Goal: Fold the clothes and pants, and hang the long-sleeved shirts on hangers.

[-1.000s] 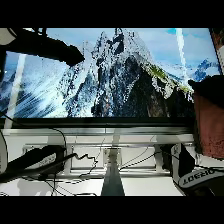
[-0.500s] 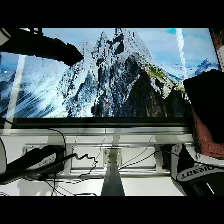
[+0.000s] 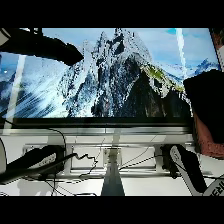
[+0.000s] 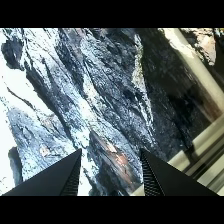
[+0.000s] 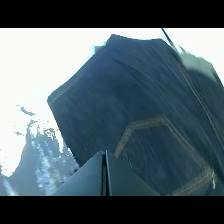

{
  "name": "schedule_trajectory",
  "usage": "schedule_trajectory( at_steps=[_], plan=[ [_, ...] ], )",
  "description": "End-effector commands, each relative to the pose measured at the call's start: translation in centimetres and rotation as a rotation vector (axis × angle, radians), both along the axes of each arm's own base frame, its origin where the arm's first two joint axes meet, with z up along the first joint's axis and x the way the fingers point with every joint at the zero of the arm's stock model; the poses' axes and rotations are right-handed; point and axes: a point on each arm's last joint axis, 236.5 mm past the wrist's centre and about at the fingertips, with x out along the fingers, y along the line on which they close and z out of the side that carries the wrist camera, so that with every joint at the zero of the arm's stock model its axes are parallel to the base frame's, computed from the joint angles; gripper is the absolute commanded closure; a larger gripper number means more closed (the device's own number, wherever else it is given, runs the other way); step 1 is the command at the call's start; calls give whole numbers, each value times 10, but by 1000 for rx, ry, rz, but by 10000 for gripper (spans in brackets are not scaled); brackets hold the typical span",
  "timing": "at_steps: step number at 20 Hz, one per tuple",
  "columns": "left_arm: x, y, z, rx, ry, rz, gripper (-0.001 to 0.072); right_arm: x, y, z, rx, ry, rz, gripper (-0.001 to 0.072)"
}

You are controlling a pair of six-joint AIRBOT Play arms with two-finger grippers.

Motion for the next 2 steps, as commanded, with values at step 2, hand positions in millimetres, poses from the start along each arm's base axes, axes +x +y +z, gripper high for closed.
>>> schedule_trajectory(
  at_steps=[2],
  plan=[
    [0,0,0,0,-1,1,282,30,25,-16,-50,65,140,675]
  ],
)
